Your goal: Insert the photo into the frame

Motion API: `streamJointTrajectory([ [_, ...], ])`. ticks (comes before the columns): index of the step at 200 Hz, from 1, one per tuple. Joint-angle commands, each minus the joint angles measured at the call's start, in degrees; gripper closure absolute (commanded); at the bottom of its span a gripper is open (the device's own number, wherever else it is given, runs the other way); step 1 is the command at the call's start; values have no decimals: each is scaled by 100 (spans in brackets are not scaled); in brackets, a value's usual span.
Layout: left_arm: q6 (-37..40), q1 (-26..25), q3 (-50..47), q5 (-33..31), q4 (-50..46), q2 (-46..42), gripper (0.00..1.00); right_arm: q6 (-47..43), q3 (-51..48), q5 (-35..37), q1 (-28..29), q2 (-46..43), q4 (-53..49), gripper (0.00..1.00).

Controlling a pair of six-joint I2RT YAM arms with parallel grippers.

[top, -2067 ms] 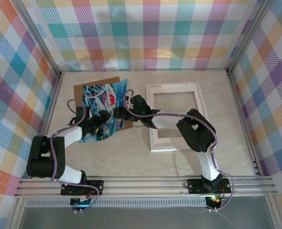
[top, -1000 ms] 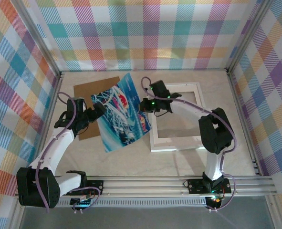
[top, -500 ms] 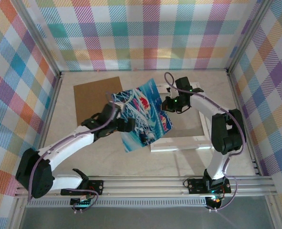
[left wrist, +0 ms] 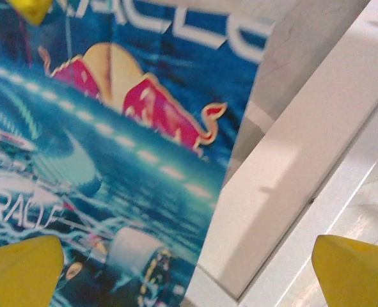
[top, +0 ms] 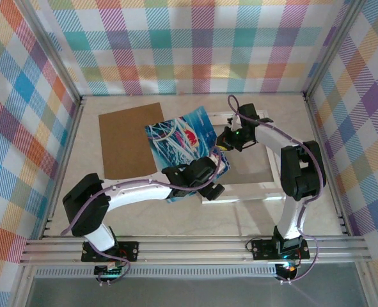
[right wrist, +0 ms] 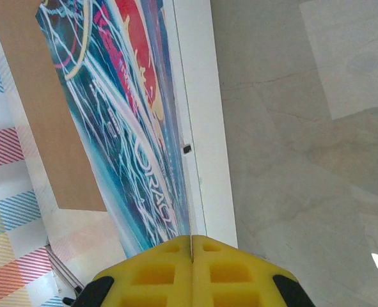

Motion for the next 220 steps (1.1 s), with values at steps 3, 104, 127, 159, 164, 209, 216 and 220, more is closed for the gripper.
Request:
streamJointTrajectory([
  [3,185,-62,253,-316,226,310,0,389,-167,-138,16,-118,299,100],
  [104,414,-72,399,-1360,433,631,30,559,-297,-51,18,-157,416,100],
  [127,386,-71,326,-1216,477,633,40,646,-310,-30,12,-177,516,100],
  [159,311,-71,373,-1206,381,676,53,701,-294,-79,22,-192,544,98],
  [164,316,-71,373,-1174,366,663,56,688,-288,-80,28,-193,546,98],
  [209,404,-97,674,-695,-125,718,82,740,-50,-63,26,-81,497,90],
  [216,412,-97,722,-649,-217,727,87,740,24,-49,18,-67,494,90],
  [220,409,-97,745,-643,-225,735,90,740,64,-33,26,-61,485,89],
])
